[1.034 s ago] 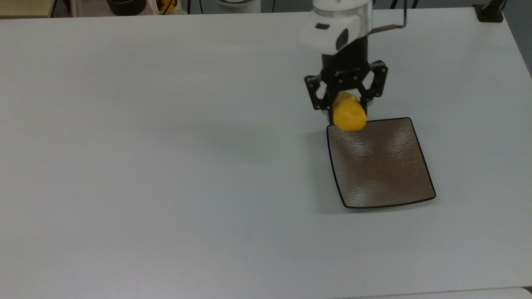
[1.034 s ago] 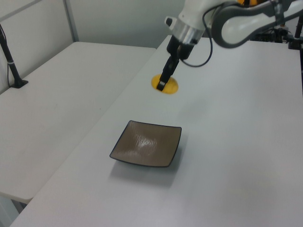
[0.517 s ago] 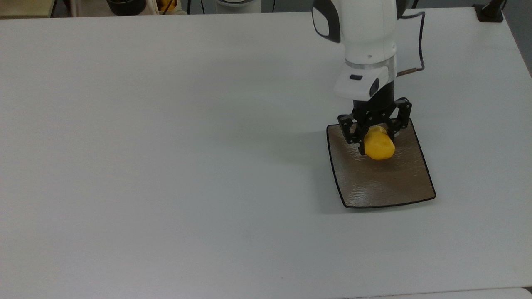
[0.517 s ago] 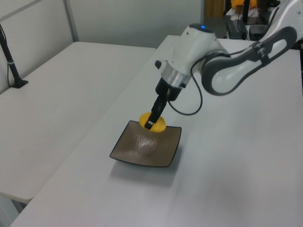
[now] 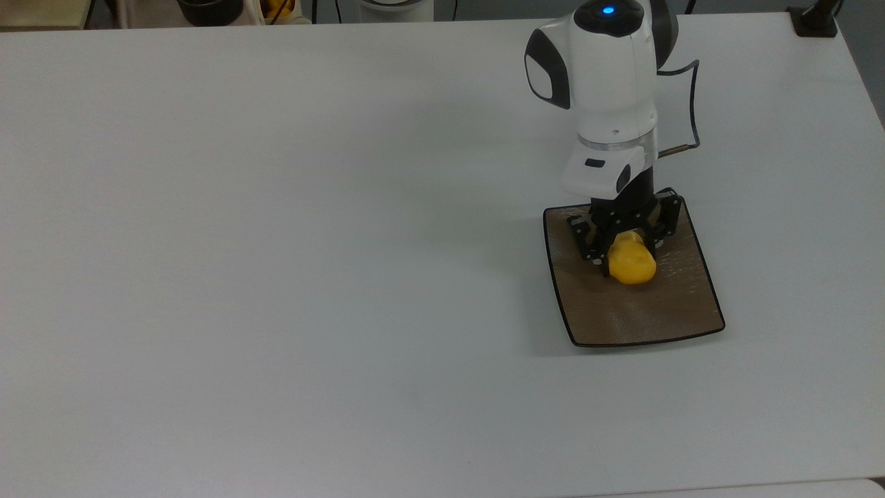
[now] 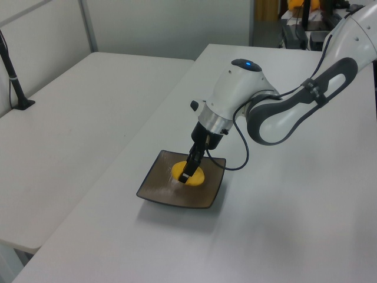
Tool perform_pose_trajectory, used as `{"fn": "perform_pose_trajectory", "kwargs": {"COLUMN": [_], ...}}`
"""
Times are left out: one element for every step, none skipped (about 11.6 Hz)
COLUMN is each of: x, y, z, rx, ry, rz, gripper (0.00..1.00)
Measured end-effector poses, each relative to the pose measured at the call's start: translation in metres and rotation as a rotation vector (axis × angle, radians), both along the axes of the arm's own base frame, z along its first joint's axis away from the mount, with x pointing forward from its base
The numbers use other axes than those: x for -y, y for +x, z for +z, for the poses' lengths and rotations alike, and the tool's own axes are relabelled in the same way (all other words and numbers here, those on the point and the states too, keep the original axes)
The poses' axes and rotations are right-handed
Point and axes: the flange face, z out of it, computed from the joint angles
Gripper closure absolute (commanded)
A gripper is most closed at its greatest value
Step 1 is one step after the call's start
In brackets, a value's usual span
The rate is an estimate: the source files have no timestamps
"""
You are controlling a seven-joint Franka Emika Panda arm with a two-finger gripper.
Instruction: Put potatoes on a ceramic plate
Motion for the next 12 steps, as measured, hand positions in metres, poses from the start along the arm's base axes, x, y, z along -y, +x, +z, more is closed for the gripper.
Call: {"fn": "perform_pose_trajectory", "kwargs": {"x": [-0.001, -0.002, -0.004, -0.005, -0.006, -0.005, -0.004, -0.002, 0.001, 0.01, 0.024, 0.041], "y": [0.0, -0.001, -0.002, -0.003, -0.003, -0.003, 0.0, 0.003, 0.005, 0.006, 0.007, 0.005], "z": [0.0, 0.0, 0.0, 0.0, -0.001, 0.0, 0.005, 0.016, 0.034, 0.056, 0.078, 0.105], "rx": [0.0, 0.01, 0.031, 0.048, 0.051, 0.051, 0.058, 0.074, 0.096, 0.106, 0.088, 0.057], "ry": [-0.001, -0.016, -0.05, -0.078, -0.085, -0.081, -0.075, -0.065, -0.055, -0.054, -0.072, -0.099], "rz": [0.002, 0.015, 0.043, 0.063, 0.059, 0.047, 0.037, 0.029, 0.022, 0.007, -0.015, -0.04], "gripper": [0.0, 0.0, 0.0, 0.0, 0.0, 0.0, 0.0, 0.0, 0.0, 0.0, 0.0, 0.0]}}
